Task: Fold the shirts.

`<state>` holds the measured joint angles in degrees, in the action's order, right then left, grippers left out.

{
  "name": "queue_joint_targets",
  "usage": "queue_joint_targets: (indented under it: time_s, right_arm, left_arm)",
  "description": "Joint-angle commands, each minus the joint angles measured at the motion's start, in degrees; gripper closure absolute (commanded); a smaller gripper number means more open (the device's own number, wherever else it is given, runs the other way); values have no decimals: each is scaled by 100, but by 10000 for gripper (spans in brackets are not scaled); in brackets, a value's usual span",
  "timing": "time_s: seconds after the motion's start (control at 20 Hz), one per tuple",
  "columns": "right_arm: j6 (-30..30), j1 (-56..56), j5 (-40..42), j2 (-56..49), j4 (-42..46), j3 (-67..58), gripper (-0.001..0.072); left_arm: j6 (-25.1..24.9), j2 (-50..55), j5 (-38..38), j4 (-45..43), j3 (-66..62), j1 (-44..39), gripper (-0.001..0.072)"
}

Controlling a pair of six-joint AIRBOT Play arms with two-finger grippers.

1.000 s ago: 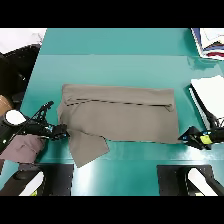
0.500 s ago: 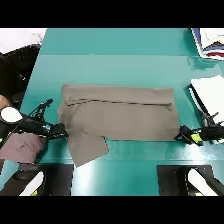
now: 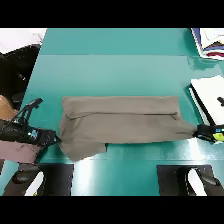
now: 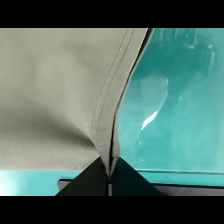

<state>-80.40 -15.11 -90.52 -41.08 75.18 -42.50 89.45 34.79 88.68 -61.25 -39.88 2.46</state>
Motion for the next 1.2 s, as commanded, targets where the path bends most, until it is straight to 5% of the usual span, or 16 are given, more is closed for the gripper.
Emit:
queue_joint_targets:
  time_s: [0.0, 0.4, 0.6, 0.65, 0.7, 0.75, 0.95, 1.1, 1.15]
  right_arm:
    - [-28, 238, 437, -664, 85, -474, 696]
    - [-166, 1434, 1469, -3305, 50, -2234, 694]
    - [-162, 1410, 1537, -4089, -570, -2809, 692]
    - [-151, 1342, 1580, -4229, -789, -2909, 600]
    - [-79, 1259, 1587, -4328, -1010, -2999, 386]
    - [81, 1165, 1545, -4387, -1279, -3080, 293]
    - [629, 472, 1182, -4063, -1528, -2734, 292]
    - [857, -289, 1185, -3840, -1582, -2015, 130]
    - [953, -503, 1191, -3888, -1620, -1803, 121]
  left_arm:
    - [-525, 717, -1047, -46, -542, 2, 680]
    - [-1399, 4221, -2426, -26, -2444, 2, 677]
    - [-1447, 4760, -2688, -11, -2640, 2, 669]
    - [-1445, 4754, -2752, -9, -2643, 4, 435]
    - [-1440, 4739, -2815, 0, -2647, 4, 134]
    - [-1423, 4741, -2743, -2, -2702, 9, 99]
    - [-1429, 4739, -1700, 22, -3075, 7, 111]
    - [-1427, 4741, -1447, 367, -3071, 2, 133]
    - [-1440, 4741, -1449, 551, -3071, 2, 408]
